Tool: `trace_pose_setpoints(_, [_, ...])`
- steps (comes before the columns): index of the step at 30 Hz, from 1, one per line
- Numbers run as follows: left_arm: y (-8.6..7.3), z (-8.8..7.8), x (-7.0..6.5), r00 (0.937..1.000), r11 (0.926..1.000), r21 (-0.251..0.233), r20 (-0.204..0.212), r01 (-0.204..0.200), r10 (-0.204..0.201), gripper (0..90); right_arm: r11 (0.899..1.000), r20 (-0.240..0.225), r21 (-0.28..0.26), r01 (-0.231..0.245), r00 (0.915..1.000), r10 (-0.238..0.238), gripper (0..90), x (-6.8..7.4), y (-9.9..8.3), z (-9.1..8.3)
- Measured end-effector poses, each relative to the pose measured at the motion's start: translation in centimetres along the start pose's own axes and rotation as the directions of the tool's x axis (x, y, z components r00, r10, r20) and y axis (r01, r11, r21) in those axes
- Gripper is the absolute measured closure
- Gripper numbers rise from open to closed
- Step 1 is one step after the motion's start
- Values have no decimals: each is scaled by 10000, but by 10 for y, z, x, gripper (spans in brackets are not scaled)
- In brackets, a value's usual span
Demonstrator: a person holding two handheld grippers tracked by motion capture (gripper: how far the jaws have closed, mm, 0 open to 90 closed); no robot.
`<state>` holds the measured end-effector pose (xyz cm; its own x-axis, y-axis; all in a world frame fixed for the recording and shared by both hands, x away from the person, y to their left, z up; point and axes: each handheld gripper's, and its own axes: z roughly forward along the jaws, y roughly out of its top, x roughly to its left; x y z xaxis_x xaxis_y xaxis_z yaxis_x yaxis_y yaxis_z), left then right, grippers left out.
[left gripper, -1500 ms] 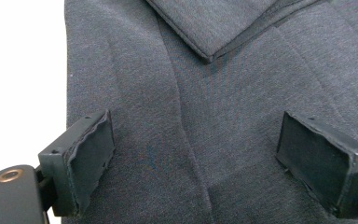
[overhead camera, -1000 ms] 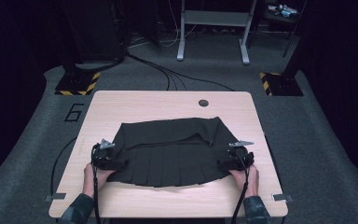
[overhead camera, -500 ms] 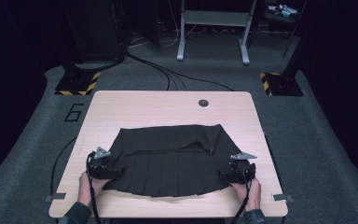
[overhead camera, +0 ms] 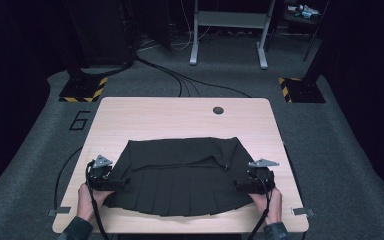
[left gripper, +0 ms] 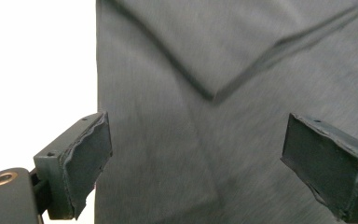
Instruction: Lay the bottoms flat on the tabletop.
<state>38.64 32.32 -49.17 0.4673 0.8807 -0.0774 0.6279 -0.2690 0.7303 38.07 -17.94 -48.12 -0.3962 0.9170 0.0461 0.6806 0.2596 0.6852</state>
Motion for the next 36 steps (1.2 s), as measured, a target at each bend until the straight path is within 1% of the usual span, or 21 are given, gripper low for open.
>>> trace_pose_setpoints(1, [4,0,-2,10000,10000,11,66,-40,40,82,9997,-55,-154,211,9998,-212,109,2,8,1])
trace_pose_setpoints(2, [8,2,-4,9999,9999,11,27,-101,101,88,9995,-104,-166,255,9996,-257,122,6,15,2])
trace_pose_setpoints(3, [11,4,-6,9997,9998,53,118,-201,200,91,9984,-80,-255,498,9987,-500,130,9,23,5])
trace_pose_setpoints(4, [14,7,-8,9996,9996,63,106,-272,271,98,9980,-93,-229,583,9982,-585,137,13,29,9])
trace_pose_setpoints(6, [17,14,-11,9991,9989,222,76,-412,410,129,9969,-221,-160,767,9968,-771,149,20,40,20])
trace_pose_setpoints(7, [18,19,-12,9995,9992,252,103,-305,303,141,9956,-276,-193,916,9954,-922,163,22,44,26])
trace_pose_setpoints(8, [18,24,-13,9994,9988,352,-36,-348,349,159,9947,-267,-112,1021,9944,-1024,178,25,47,33])
trace_pose_setpoints(11, [20,34,-12,9992,9979,533,-136,-359,367,232,9933,-113,221,1131,9935,-1129,237,30,51,51])
trace_pose_setpoints(12, [20,37,-12,9991,9974,632,-235,-334,349,280,9929,-12,417,1113,9938,-1114,254,31,51,56])
trace_pose_setpoints(13, [19,41,-12,9992,9981,560,-266,-272,287,313,9936,61,546,992,9950,-996,282,32,50,59])
trace_pose_setpoints(15, [18,46,-12,9988,9970,729,-399,-269,299,398,9926,387,615,1049,9935,-1073,333,30,45,66])
trace_pose_setpoints(16, [17,47,-12,9988,9962,837,-385,-261,294,441,9924,485,681,1024,9932,-1058,386,29,42,68])
trace_pose_setpoints(18, [14,48,-11,9988,9964,797,-365,-286,316,494,9936,648,732,865,9937,-913,437,25,38,70])
trace_pose_setpoints(20, [14,48,-12,9990,9971,686,-306,-319,340,568,9974,380,459,554,9976,-571,504,20,33,70])
trace_pose_setpoints(21, [14,48,-12,9990,9973,663,-282,-329,349,587,9976,563,407,565,9967,-587,546,19,32,69])
trace_pose_setpoints(22, [14,47,-13,9982,9964,713,-354,-451,478,602,9973,522,408,610,9966,-631,566,19,31,68])
trace_pose_setpoints(25, [14,47,-12,9968,9962,663,-530,-564,600,707,9976,420,342,609,9972,-623,651,18,30,66])
trace_pose_setpoints(27, [14,46,-12,9972,9964,678,-513,-516,551,724,9977,254,244,631,9976,-637,677,16,29,65])
trace_pose_setpoints(32, [14,45,-13,9954,9955,626,-585,-717,753,771,9983,197,168,554,9983,-557,684,17,28,62])
trace_pose_setpoints(35, [14,45,-12,9959,9961,575,-569,-665,697,806,9980,126,-25,636,9979,-636,684,15,28,59])
trace_pose_setpoints(36, [13,44,-12,9957,9959,570,-565,-706,738,819,9984,124,-5,557,9984,-557,686,16,27,58])
